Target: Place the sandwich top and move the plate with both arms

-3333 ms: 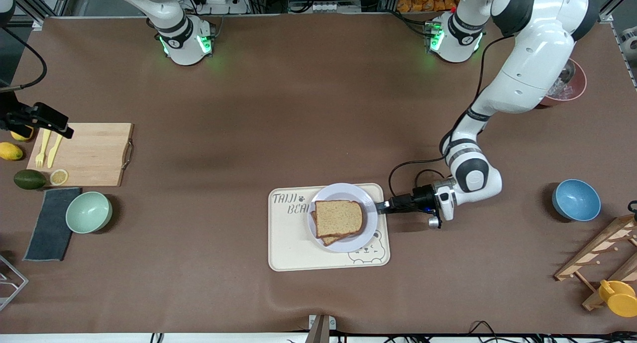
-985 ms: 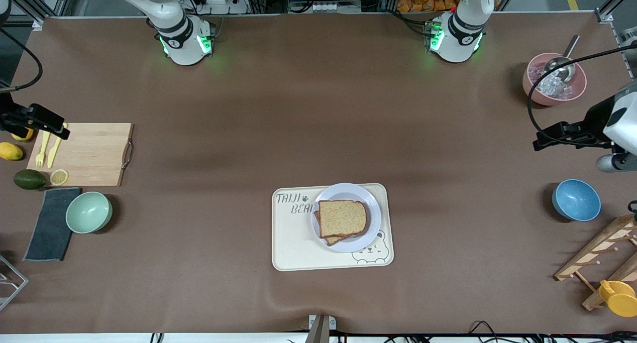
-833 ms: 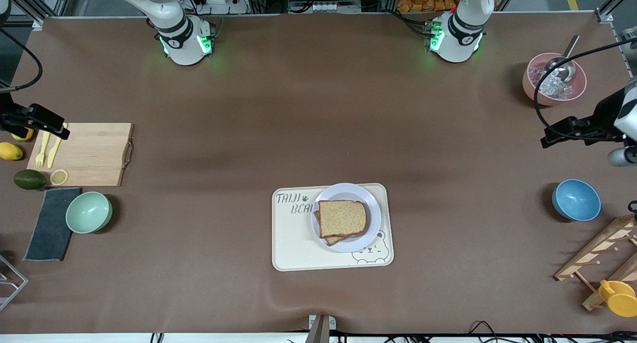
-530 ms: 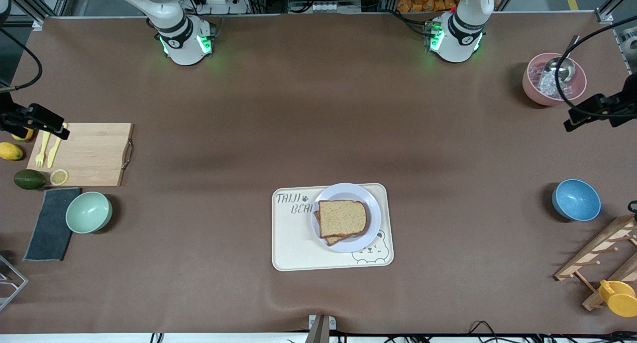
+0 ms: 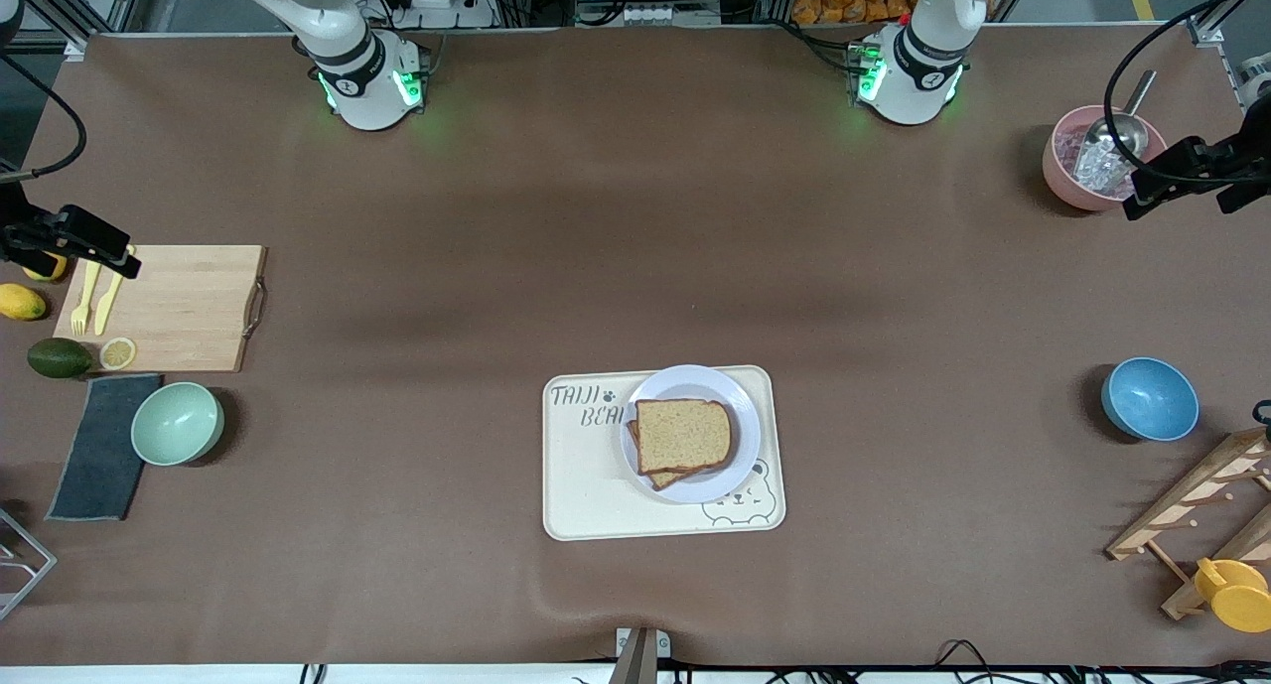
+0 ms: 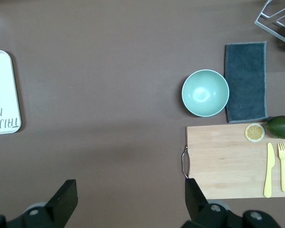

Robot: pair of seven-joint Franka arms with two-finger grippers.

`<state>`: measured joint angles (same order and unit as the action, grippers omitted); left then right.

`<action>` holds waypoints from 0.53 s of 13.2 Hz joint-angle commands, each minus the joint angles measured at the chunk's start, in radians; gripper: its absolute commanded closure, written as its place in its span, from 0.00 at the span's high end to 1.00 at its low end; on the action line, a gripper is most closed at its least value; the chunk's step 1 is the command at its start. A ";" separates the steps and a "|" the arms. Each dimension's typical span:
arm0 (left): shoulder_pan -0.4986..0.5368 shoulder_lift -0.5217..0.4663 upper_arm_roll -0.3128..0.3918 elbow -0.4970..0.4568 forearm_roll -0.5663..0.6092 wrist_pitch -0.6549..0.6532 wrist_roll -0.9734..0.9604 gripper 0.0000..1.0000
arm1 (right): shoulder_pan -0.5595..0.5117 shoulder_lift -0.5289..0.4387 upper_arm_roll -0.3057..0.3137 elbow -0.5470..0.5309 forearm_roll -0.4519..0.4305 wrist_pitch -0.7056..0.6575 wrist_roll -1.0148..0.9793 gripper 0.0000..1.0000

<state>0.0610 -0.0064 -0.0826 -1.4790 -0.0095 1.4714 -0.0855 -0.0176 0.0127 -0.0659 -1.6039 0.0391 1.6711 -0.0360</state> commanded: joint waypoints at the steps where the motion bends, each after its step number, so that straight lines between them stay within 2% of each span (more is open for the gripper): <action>1: -0.017 -0.023 0.015 -0.031 0.016 0.016 0.007 1.00 | -0.024 0.006 0.026 0.027 -0.001 -0.011 0.013 1.00; 7: -0.020 -0.033 0.015 -0.050 0.011 0.026 -0.016 1.00 | -0.030 0.007 0.026 0.024 0.001 -0.008 0.005 1.00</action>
<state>0.0551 -0.0067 -0.0773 -1.4971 -0.0095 1.4773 -0.0873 -0.0180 0.0127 -0.0614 -1.5986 0.0385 1.6711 -0.0359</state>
